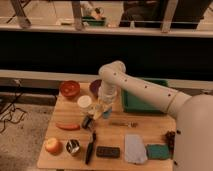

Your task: Place banana in plastic cup

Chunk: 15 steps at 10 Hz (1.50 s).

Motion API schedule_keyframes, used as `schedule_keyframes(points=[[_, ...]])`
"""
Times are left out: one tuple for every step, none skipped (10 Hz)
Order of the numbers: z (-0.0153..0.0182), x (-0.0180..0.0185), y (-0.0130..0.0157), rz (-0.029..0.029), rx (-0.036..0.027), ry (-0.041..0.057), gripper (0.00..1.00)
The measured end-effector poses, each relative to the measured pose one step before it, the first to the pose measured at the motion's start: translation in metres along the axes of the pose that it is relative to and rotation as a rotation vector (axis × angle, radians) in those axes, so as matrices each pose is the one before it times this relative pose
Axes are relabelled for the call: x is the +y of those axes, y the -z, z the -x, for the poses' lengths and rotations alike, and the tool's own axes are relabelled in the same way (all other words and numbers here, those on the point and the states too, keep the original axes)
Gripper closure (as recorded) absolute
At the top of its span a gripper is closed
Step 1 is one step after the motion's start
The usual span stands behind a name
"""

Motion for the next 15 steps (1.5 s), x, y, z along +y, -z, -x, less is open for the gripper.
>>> schedule_keyframes(points=[[-0.00072,-0.00335,0.00053,-0.00007,0.00147,0.00341,0.88],[-0.00179,-0.00187,-0.00034,0.00199,0.00084,0.00020,0.88],[-0.00180,-0.00158,-0.00022,0.00075,0.00163,-0.00056,0.88],[-0.00225,-0.00001,-0.00277,0.00355,0.00036,-0.00261,0.88],[-0.00112,0.00007,-0.00226,0.00299,0.00010,-0.00114,0.88],[-0.00165,-0.00051,-0.00149,0.00266,0.00179,-0.00160,0.88],[-0.00128,-0.00009,-0.00114,0.00254,0.00093,-0.00180,0.88],[-0.00062,-0.00013,-0.00087,0.00199,0.00068,-0.00072,0.88],[0.00013,-0.00063,-0.00044,0.00146,0.00120,0.00099,0.88],[0.00094,-0.00149,-0.00073,0.00213,0.00137,0.00252,0.88],[0.00074,-0.00082,0.00001,0.00049,0.00053,0.00117,0.88],[0.00055,-0.00045,-0.00020,0.00030,-0.00004,0.00027,0.87],[-0.00001,0.00000,-0.00003,0.00005,0.00000,-0.00072,0.81],[-0.00028,0.00022,0.00010,-0.00018,0.00002,-0.00067,0.70],[-0.00004,0.00003,0.00000,0.00005,0.00007,-0.00005,0.61]])
